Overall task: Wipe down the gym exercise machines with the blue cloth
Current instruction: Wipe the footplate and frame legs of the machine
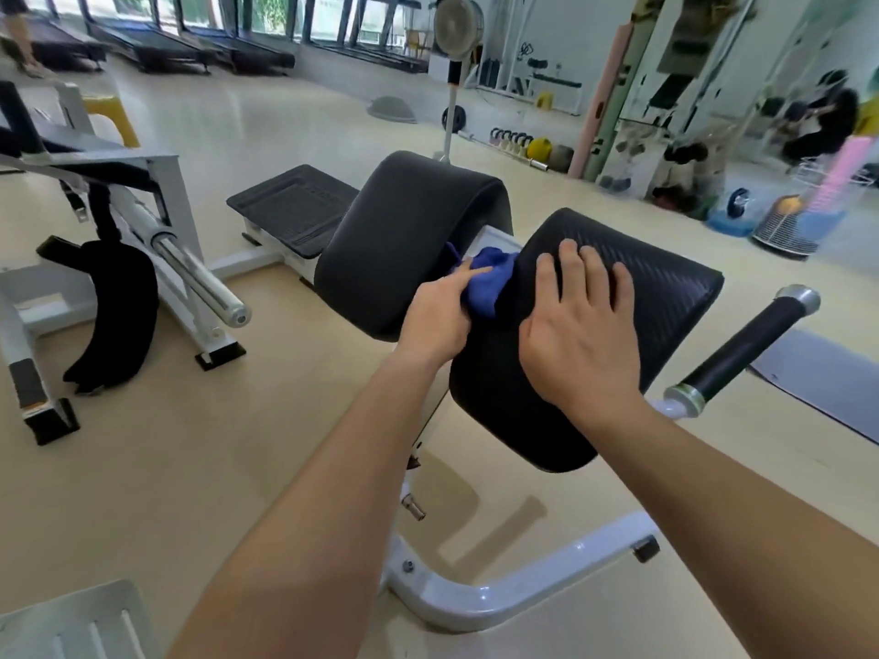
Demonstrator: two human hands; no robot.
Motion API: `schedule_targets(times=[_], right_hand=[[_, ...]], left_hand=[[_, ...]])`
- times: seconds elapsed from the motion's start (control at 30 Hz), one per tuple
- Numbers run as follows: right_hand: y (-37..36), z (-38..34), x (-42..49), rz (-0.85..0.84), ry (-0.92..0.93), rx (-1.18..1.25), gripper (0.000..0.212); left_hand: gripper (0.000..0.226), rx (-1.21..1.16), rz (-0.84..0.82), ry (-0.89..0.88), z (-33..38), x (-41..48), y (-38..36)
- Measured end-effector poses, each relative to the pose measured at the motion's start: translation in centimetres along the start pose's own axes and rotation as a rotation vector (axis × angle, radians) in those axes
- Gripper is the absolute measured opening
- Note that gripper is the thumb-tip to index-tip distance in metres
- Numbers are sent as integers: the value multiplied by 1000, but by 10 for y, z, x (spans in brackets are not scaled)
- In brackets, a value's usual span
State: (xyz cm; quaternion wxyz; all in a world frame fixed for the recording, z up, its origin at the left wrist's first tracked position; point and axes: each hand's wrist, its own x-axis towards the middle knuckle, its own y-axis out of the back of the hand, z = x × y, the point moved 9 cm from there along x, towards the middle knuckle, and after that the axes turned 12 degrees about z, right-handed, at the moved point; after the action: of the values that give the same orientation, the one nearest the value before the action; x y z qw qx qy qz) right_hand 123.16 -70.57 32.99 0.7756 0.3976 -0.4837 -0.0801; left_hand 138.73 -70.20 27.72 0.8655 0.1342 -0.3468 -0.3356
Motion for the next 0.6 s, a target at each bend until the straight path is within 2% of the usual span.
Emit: schedule_targets(times=[0.1,0.2,0.27,0.33,0.37,0.43,0.5,0.6], right_hand=[[-4,1,4,-9,7,-33,65],[-6,2,4,-14,4,-43,66],[-6,2,4,-18,7,-43,64],[-5,2,3,-29,4,-39,64],[-5,2,2,-32,3,-37,63],[-5,1,2,-35,4,-35,62],[-4,0,2,-39,3,-30,62],[-2,0,1,-34,-4,-31,64]], left_hand=[[33,27,93,-111,19,19,3],[40,147,220,-149,24,24,22],[48,38,115,-107,16,18,24],[52,-294,-86,16,14,9,20],[48,-464,-166,111,16,3,18],[31,-598,-224,223,20,-3,18],[19,-476,-143,148,22,0,21],[22,-306,60,79,17,13,21]])
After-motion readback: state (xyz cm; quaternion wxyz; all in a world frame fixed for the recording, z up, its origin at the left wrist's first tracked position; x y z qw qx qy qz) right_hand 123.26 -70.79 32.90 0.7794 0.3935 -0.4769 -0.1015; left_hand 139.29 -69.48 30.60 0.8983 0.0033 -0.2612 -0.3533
